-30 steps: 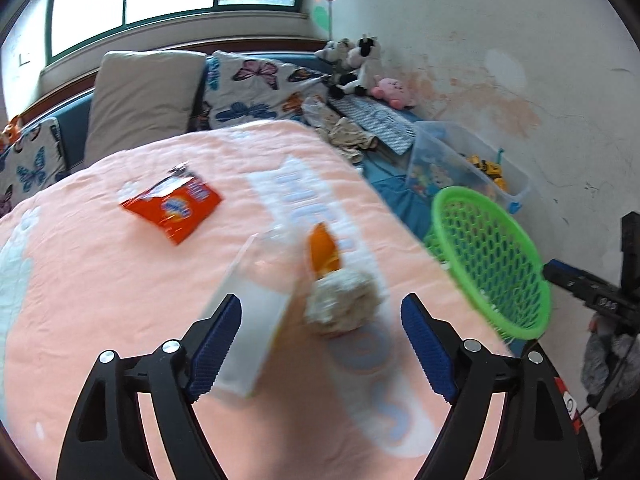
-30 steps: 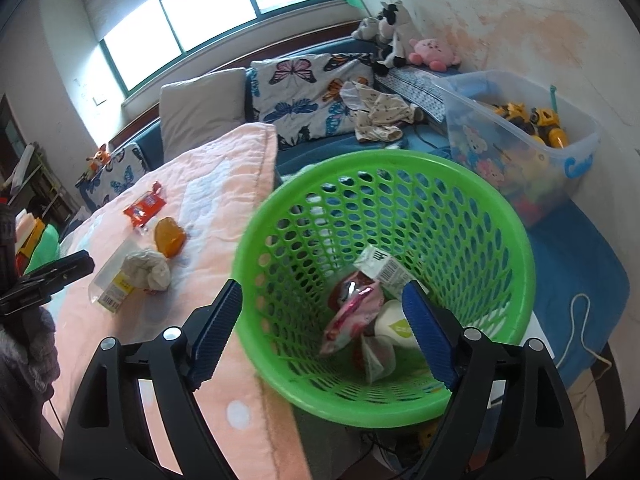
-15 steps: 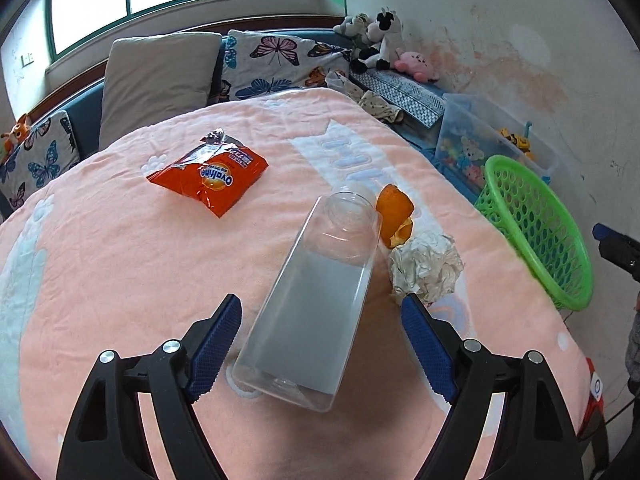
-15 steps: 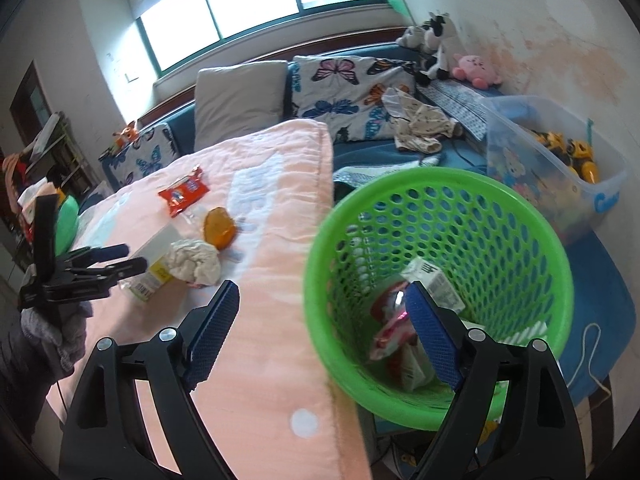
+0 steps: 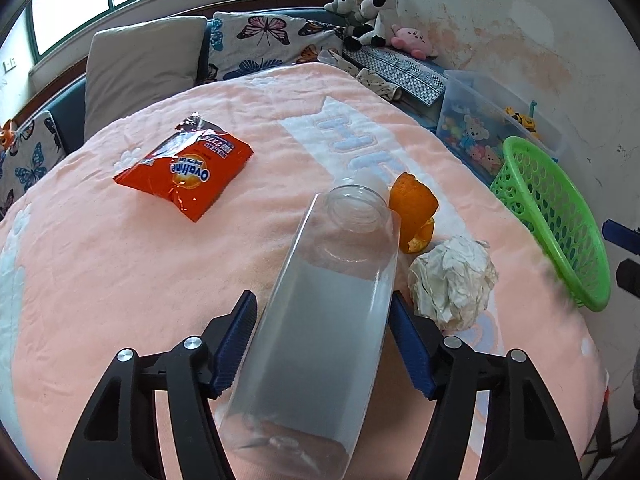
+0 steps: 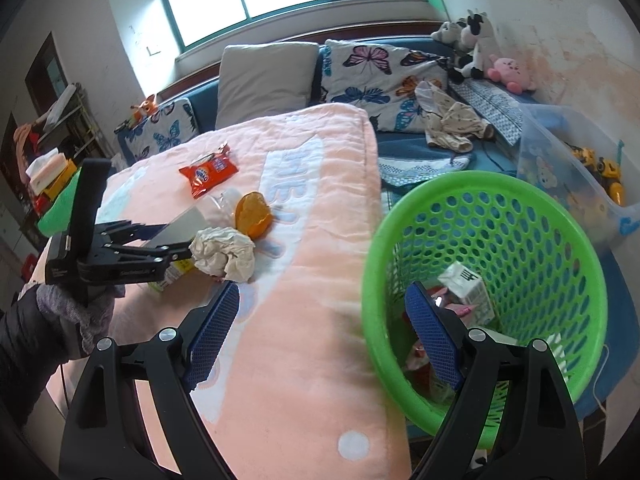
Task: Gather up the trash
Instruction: 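Grasp the clear plastic bottle with the left gripper while the right grasps the crumpled tissue, then carry the tissue over the green basket and release it with the right gripper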
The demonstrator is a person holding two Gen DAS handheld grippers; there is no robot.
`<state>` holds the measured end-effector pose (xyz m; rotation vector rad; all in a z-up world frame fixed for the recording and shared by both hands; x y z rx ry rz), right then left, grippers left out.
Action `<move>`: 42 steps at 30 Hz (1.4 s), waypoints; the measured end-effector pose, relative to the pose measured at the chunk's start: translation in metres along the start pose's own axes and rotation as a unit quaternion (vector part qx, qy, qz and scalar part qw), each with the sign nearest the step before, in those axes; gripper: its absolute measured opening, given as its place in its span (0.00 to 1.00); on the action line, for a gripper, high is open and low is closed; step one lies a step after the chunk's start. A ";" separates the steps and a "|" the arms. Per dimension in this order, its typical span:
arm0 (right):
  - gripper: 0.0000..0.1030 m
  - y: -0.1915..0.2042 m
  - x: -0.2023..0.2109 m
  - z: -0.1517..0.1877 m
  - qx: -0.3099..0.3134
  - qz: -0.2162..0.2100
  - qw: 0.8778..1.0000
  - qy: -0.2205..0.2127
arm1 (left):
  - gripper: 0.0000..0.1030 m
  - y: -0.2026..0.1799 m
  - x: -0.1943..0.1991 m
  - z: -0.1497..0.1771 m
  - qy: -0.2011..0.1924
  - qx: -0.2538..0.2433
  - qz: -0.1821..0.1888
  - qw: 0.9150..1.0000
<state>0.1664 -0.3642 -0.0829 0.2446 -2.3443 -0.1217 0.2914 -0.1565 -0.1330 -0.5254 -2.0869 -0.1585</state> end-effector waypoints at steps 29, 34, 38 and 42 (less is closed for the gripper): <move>0.82 0.085 -0.088 -0.018 0.046 -0.057 0.996 0.041 | 0.51 0.056 0.045 0.036 -0.019 0.029 -0.021 0.999; 0.78 0.095 -0.110 -0.017 0.051 -0.050 0.996 0.055 | 0.52 0.059 0.043 0.038 -0.015 0.034 -0.016 0.999; 0.64 0.096 -0.116 -0.015 0.055 -0.044 0.996 0.060 | 0.52 0.059 0.039 0.040 -0.007 0.036 -0.016 0.999; 0.59 0.092 -0.109 -0.014 0.055 -0.046 0.996 0.054 | 0.52 0.059 0.034 0.039 -0.003 0.039 -0.015 0.999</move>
Point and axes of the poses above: each gripper's, at about its wrist camera, not at the fingertips, and x roughly against the way its jaws point, y to its left, z to its underside, the point moved 7 cm from there along -x, roughly the way its jaws point, and after that the axes turned 4 degrees about x, right-handed, at the moved point
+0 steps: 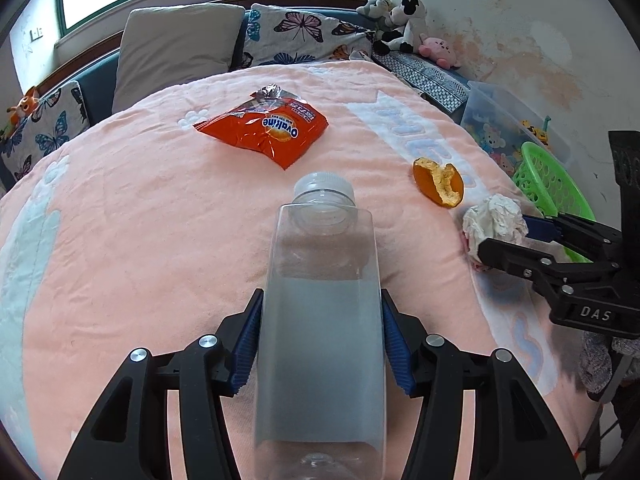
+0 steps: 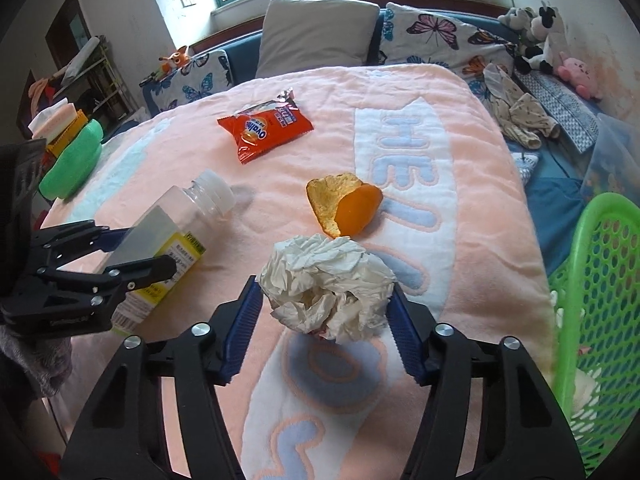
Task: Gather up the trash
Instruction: 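Carry the tissue over the green basket and release it with the right gripper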
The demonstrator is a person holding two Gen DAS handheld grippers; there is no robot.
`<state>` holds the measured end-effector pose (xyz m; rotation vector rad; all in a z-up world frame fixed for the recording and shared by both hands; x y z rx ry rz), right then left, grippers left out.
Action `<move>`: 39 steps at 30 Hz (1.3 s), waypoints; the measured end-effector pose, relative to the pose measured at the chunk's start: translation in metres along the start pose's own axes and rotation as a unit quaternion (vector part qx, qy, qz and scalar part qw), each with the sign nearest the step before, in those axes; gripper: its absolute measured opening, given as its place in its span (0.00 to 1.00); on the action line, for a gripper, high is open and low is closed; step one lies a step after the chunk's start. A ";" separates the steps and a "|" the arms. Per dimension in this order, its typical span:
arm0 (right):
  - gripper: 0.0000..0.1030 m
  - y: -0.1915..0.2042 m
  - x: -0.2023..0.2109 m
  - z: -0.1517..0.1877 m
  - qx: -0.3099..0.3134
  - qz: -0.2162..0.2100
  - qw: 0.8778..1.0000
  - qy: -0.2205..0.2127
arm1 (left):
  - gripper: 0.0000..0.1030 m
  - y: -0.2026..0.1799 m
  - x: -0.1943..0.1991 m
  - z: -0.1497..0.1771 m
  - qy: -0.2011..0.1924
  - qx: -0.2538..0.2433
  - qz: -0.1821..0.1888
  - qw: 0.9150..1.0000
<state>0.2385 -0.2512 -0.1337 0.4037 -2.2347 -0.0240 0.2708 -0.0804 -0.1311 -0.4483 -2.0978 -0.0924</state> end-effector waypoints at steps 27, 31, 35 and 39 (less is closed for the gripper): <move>0.58 -0.118 0.121 0.052 -0.086 0.109 0.989 -0.055 | 0.52 -0.037 0.015 -0.023 -0.013 -0.009 0.013 1.000; 0.61 -0.144 0.132 0.063 -0.106 0.132 0.984 -0.054 | 0.52 -0.072 0.027 -0.032 -0.026 -0.031 0.034 0.999; 0.65 -0.168 0.144 0.074 -0.124 0.150 0.979 -0.058 | 0.52 -0.110 0.030 -0.039 -0.030 -0.049 0.053 0.997; 0.70 -0.184 0.158 0.085 -0.139 0.154 0.976 -0.065 | 0.52 -0.154 0.028 -0.047 -0.030 -0.068 0.075 0.994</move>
Point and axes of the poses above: each gripper's, at about its wrist camera, not at the fingertips, and x roughly against the way its jaws point, y to its left, z to its underside, the point moved 7 cm from there along -x, roughly the way its jaws point, and after that the axes turned 4 degrees about x, right-handed, at the moved point
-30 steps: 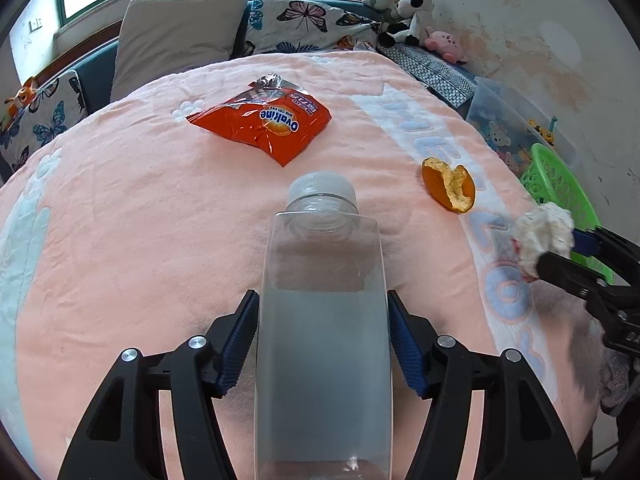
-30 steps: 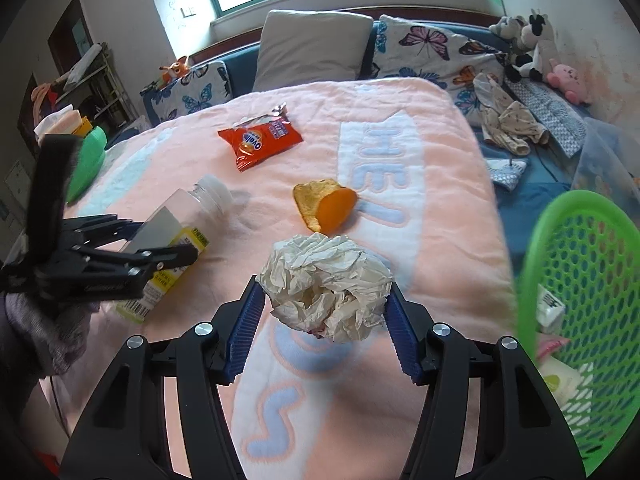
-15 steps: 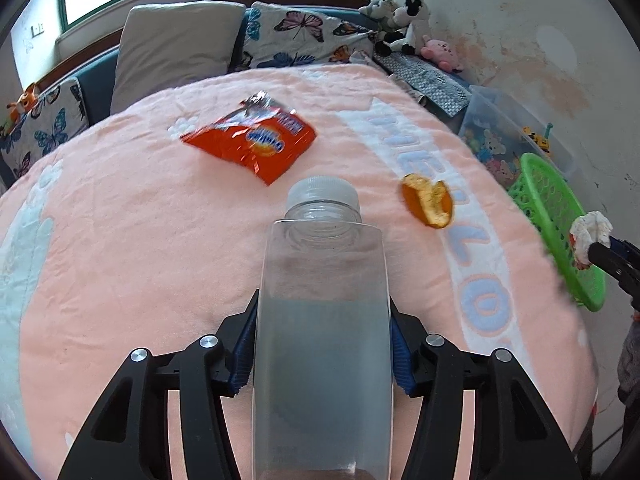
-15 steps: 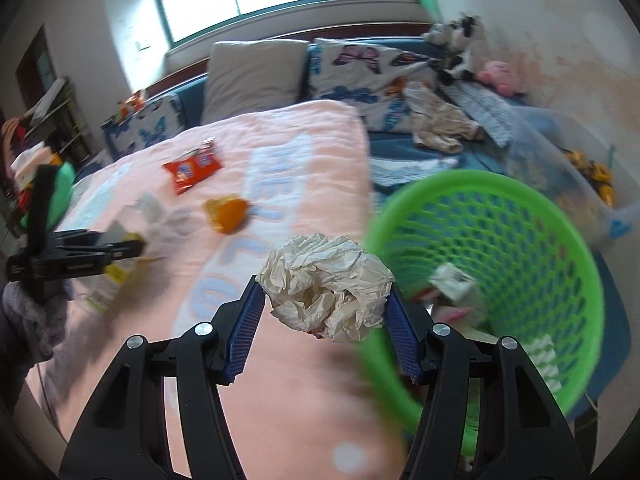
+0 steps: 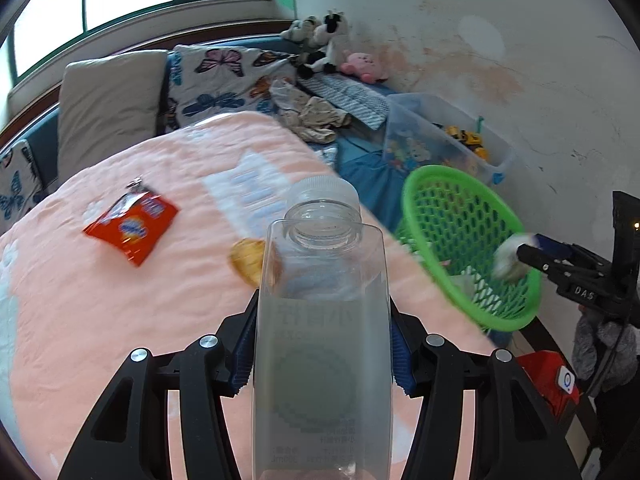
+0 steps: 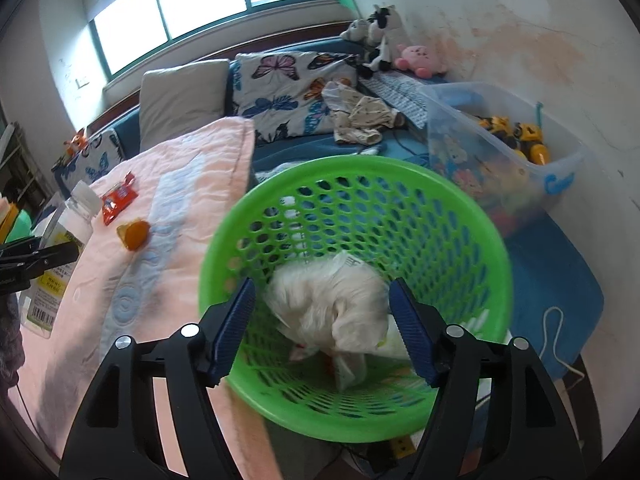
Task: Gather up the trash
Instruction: 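Carry the tissue over the green basket and release it with the right gripper, then lower the clear bottle into the green basket and open the left gripper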
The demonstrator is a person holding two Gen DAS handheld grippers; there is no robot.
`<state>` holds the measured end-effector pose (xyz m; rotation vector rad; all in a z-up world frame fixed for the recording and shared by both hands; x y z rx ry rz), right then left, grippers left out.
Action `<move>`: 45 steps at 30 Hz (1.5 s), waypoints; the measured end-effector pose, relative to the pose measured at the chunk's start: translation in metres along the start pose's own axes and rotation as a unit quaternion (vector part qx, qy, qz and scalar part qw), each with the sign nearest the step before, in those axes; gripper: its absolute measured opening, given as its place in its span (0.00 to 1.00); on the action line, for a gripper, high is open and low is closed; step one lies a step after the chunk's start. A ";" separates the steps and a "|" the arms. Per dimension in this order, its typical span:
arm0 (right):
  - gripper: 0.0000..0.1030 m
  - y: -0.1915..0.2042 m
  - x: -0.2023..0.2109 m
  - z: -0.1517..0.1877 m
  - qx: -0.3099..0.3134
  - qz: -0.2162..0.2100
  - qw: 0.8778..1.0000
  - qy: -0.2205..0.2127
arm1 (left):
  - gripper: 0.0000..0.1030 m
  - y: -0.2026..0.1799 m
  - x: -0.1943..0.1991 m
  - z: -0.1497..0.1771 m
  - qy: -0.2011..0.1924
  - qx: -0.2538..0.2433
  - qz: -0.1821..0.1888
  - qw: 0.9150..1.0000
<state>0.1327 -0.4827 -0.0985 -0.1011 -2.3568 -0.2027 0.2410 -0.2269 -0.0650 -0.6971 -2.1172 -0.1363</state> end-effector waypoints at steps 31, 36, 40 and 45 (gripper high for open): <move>0.73 -0.062 0.046 0.034 -0.062 -0.001 0.998 -0.024 | 0.52 -0.174 -0.098 -0.027 0.067 -0.067 0.058 0.994; 0.73 -0.067 0.050 0.035 -0.064 0.002 0.998 -0.027 | 0.66 -0.176 -0.096 -0.030 0.059 -0.065 0.067 0.994; 0.73 -0.066 0.052 0.036 -0.067 0.000 0.997 -0.028 | 0.67 -0.173 -0.083 -0.032 0.046 -0.065 0.069 0.994; 0.73 -0.053 0.054 0.032 -0.052 -0.009 0.998 -0.030 | 0.67 -0.151 -0.062 -0.032 0.030 -0.058 0.052 0.997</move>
Point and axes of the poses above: each gripper's, at about its wrist camera, not at the fingertips, and x roughly against the way its jaws point, y to its left, z to its underside, the point moved 7 cm from there along -x, roughly the way its jaws point, and after that the axes turned 4 degrees about x, right-handed, at the moved point
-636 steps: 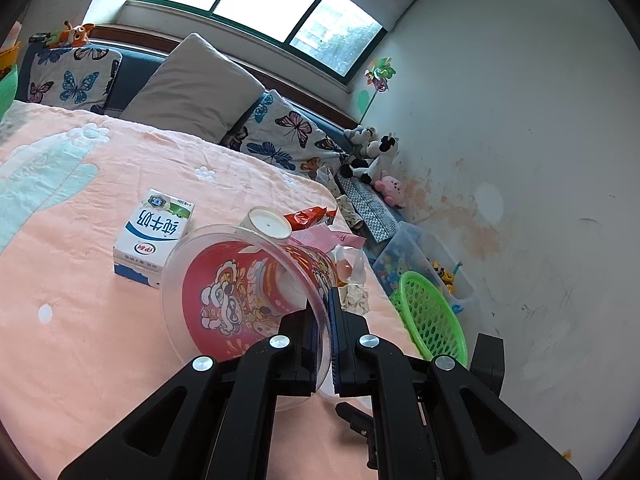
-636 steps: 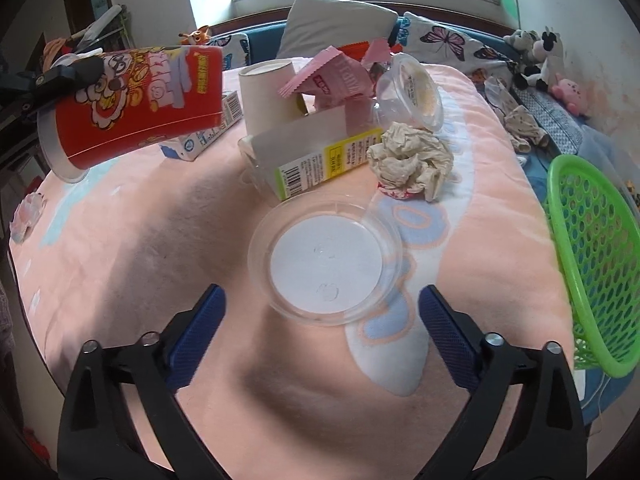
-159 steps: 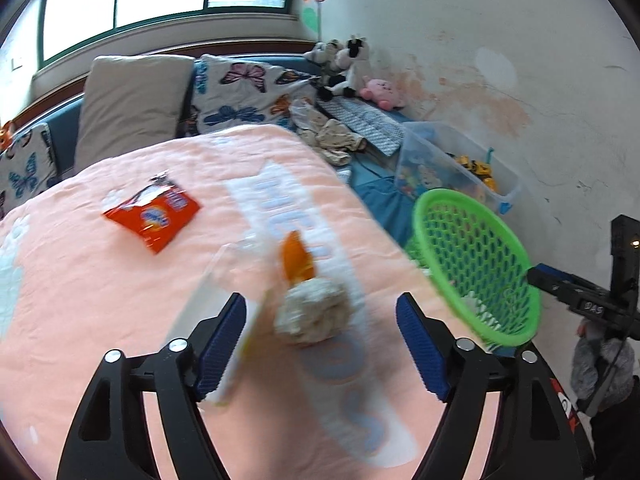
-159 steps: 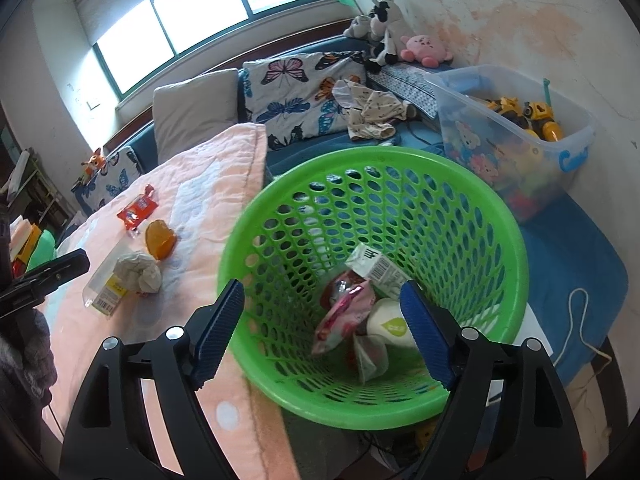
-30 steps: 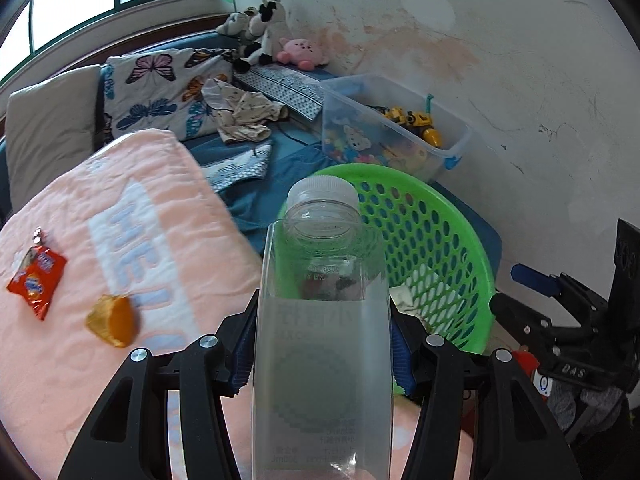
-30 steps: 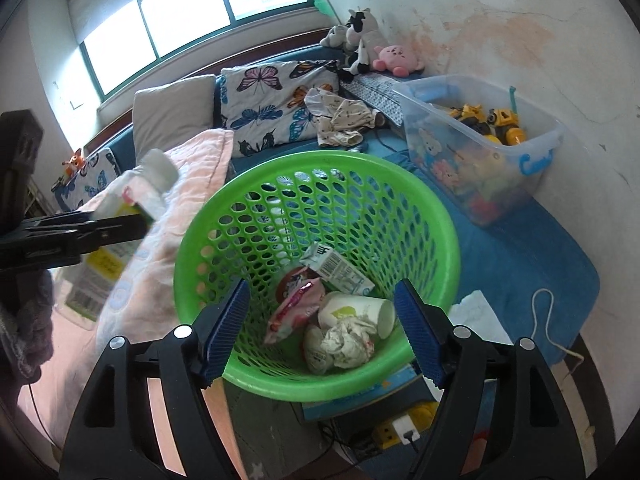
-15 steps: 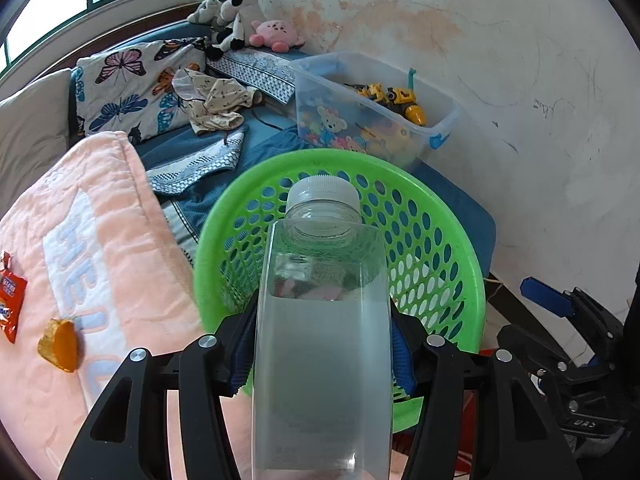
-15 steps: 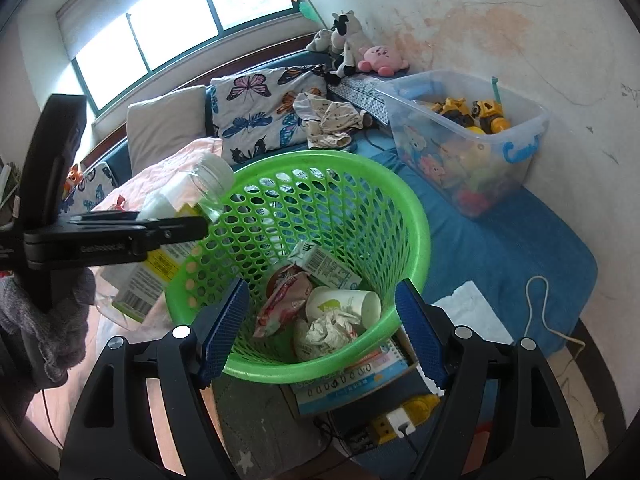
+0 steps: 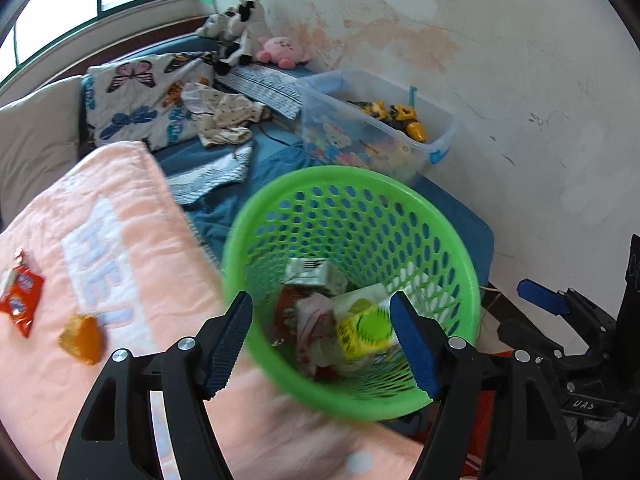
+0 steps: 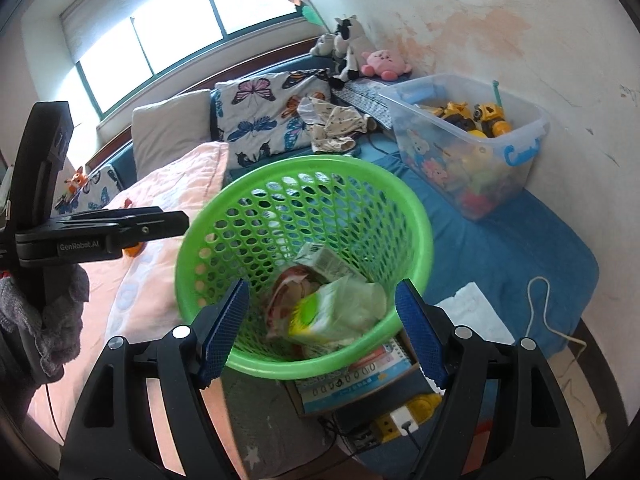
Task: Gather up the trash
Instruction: 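Lower the clear bottle into the green basket and open the left gripper, then move the left tool to the orange snack packet on the bed and grasp it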
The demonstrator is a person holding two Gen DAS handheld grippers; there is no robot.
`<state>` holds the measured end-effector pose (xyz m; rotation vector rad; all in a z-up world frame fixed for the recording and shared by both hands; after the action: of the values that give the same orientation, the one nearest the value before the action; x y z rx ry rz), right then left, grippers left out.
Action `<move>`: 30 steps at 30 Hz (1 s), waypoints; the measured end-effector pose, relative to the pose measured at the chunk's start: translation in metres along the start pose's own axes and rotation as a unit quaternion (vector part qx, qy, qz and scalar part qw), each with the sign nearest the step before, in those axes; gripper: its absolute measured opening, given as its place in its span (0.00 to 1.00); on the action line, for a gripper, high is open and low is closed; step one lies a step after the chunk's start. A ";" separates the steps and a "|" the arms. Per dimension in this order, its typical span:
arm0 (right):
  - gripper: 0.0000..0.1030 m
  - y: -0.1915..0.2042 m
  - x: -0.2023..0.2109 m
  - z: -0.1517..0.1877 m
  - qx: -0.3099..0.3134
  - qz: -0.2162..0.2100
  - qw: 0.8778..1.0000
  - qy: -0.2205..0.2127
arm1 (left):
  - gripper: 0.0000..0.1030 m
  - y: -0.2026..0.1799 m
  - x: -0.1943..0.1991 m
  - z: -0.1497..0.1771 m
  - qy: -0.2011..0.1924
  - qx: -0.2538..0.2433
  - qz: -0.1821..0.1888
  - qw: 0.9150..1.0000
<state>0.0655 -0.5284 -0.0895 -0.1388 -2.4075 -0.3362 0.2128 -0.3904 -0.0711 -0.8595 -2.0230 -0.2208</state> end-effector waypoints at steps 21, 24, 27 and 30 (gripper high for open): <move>0.74 0.137 -0.033 -0.050 0.103 -0.084 0.991 -0.002 | 0.72 0.213 0.068 0.017 -0.019 0.179 -0.132 0.975; 0.74 0.153 -0.042 -0.052 0.115 -0.093 0.989 0.003 | 0.73 0.246 0.069 0.016 -0.016 0.223 -0.148 0.963; 0.74 0.164 -0.051 -0.053 0.127 -0.101 0.987 0.010 | 0.82 0.281 0.068 0.012 -0.018 0.273 -0.166 0.947; 0.74 0.173 -0.059 -0.049 0.134 -0.113 0.984 0.016 | 0.82 0.304 0.067 0.006 -0.027 0.292 -0.191 0.937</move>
<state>0.1733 -0.3766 -0.0569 0.2603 -2.4137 -0.1107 0.3818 -0.1292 -0.0719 -0.0989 -2.1207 0.1915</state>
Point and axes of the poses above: each gripper's, at about its wrist camera, not at the fingertips, and x roughly against the way its jaws point, y to its left, z to its underside, the point moved 7 cm from there along -x, roughly the way its jaws point, and after that the axes turned 4 degrees about x, right-handed, at the moved point
